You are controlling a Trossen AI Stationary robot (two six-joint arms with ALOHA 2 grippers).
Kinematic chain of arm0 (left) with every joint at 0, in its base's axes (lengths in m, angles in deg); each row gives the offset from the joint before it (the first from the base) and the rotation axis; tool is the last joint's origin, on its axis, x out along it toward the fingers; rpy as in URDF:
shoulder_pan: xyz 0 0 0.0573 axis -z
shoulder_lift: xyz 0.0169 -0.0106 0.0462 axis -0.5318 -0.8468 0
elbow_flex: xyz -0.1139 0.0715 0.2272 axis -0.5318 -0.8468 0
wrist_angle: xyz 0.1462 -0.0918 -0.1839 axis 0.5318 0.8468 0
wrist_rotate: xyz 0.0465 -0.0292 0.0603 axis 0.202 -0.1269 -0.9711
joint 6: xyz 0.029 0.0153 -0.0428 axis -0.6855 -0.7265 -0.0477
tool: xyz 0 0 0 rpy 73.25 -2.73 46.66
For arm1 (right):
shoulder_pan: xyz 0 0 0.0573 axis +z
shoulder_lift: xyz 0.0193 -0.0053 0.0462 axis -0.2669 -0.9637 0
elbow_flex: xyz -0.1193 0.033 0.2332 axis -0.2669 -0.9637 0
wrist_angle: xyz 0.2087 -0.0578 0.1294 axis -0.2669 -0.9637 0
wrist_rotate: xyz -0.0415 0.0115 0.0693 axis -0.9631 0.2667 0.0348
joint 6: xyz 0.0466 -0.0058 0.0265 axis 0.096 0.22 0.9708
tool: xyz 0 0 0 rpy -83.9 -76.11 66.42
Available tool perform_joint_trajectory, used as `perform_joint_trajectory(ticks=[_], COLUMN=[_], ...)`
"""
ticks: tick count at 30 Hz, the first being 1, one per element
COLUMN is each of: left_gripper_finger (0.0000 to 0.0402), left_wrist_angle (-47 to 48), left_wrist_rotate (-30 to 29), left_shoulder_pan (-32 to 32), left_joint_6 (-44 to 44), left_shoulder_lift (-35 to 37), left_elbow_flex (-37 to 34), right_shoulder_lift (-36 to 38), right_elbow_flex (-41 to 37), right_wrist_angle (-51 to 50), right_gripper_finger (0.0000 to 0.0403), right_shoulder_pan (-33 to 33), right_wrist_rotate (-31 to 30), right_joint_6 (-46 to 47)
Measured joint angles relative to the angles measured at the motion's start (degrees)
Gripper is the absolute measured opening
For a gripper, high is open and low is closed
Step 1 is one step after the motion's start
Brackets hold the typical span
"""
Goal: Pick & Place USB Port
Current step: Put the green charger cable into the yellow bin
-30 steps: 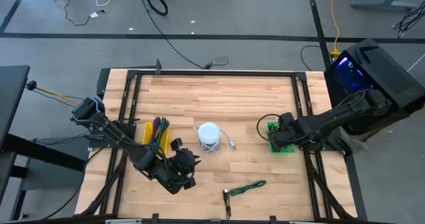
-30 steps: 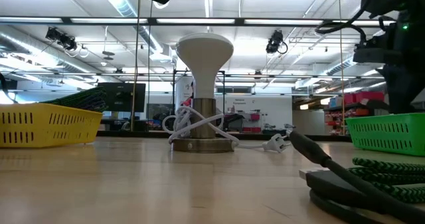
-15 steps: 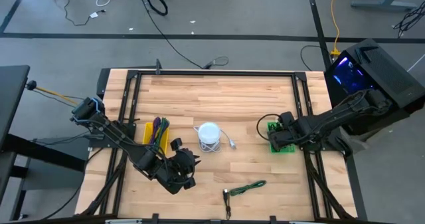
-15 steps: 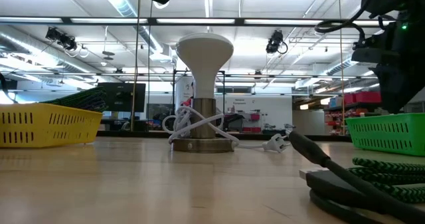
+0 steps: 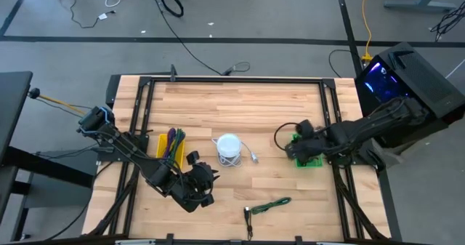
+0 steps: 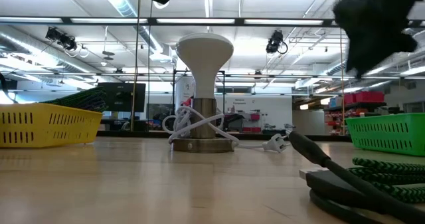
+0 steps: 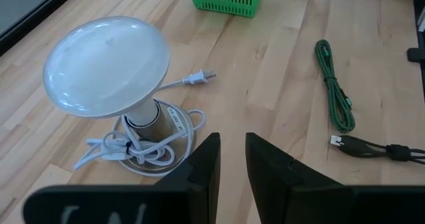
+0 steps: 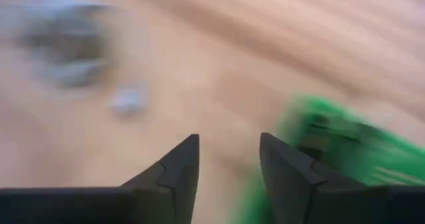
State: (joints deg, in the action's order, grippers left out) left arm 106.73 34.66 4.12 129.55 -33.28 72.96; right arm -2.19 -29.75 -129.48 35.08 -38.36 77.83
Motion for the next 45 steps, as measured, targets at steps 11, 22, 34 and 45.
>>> perform_joint_trajectory(ticks=[11,22,34,45], left_gripper_finger=[0.0076,0.0076,0.0076,0.0076], left_wrist_angle=[0.0,0.0,0.0,-0.1], left_wrist_rotate=[0.1,0.1,-0.1,-0.1], left_shoulder_pan=[0.3,0.4,0.4,0.4], left_joint_6=[0.1,0.1,0.1,0.1], left_shoulder_lift=[0.0,0.0,0.0,0.0], left_elbow_flex=[0.0,0.0,0.0,0.0], right_shoulder_lift=[-9.4,-26.3,-29.3,-29.7], right_elbow_flex=[0.3,0.3,0.5,0.5], right_wrist_angle=[34.6,44.2,41.7,41.5], right_gripper_finger=[0.0147,0.0146,0.0146,0.0146], right_shoulder_pan=[12.1,20.4,20.9,21.2], right_wrist_rotate=[9.3,16.6,12.7,14.0], right_joint_6=[-16.4,-14.9,-17.7,-19.2])
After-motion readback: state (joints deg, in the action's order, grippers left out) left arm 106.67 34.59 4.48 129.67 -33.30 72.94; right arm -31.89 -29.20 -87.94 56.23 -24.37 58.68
